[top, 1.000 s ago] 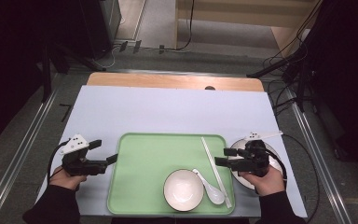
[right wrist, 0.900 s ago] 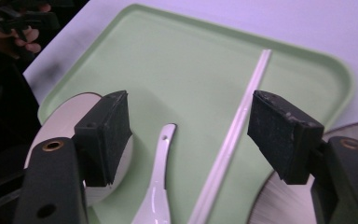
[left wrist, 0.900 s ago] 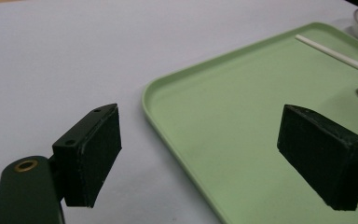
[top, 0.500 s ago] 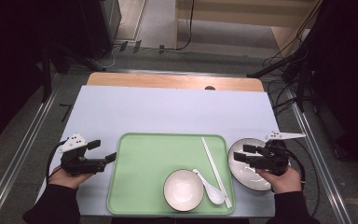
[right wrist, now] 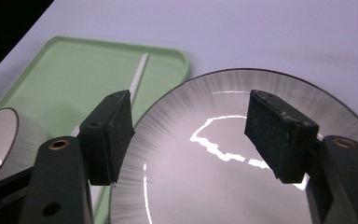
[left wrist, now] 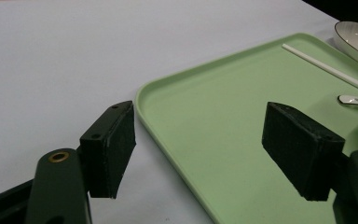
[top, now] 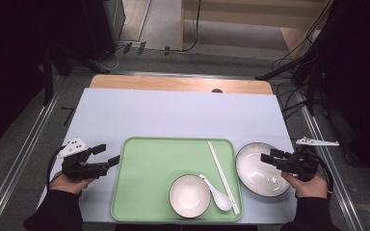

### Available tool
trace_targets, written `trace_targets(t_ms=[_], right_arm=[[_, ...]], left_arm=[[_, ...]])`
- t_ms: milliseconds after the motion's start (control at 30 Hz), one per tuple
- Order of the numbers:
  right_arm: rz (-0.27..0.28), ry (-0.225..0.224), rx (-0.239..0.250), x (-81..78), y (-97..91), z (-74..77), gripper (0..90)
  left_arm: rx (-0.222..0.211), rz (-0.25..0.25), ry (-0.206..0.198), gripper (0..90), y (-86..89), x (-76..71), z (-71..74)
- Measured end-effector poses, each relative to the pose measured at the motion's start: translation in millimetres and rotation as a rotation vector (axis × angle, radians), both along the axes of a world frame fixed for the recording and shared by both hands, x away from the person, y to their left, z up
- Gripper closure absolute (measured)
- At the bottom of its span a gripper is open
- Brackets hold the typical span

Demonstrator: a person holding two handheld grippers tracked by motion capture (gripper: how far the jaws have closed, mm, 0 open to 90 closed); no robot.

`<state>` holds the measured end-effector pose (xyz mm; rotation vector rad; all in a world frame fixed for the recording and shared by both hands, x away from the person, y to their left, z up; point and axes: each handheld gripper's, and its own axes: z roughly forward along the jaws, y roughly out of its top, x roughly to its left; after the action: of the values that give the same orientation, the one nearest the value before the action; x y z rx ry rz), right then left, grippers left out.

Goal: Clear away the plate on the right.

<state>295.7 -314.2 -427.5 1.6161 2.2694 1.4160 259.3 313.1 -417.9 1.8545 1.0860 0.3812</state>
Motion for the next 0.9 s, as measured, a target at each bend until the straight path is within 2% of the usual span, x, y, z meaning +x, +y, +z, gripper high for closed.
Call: trace_targets(t_ms=[233, 300, 433, 600, 700, 800, 900], right_arm=[[-0.078, 0.001, -0.008, 0.2, -20.1, -6.7, 34.3], [-0.095, 0.008, 0.01, 0.8, -27.0, -9.5, 34.6], [-0.135, 0.018, -0.021, -0.2, -37.7, -13.3, 35.8], [-0.183, 0.024, -0.036, 0.4, -47.2, -19.2, 36.8], [-0.199, 0.04, -0.046, 4.6, -55.2, -25.2, 37.6], [-0.216, 0.06, -0.04, 8.0, -62.3, -32.2, 40.1], [-0.205, 0.083, -0.037, 11.5, -61.9, -40.1, 41.4]], left_arm=[[-0.009, -0.017, -0.001, 30.9, -2.5, -0.1, -0.8], [-0.01, -0.016, -0.004, 31.4, -2.3, 0.2, -0.8], [-0.012, -0.039, -0.01, 33.6, -4.0, 0.5, -2.2], [-0.015, -0.028, -0.022, 34.1, -4.9, 2.7, -1.4], [-0.044, -0.014, 0.0, 33.4, -3.1, 6.1, -0.6], [-0.039, -0.01, 0.009, 31.8, -4.0, 8.0, -0.5], [-0.042, -0.011, 0.007, 30.9, -5.0, 9.3, -0.2]])
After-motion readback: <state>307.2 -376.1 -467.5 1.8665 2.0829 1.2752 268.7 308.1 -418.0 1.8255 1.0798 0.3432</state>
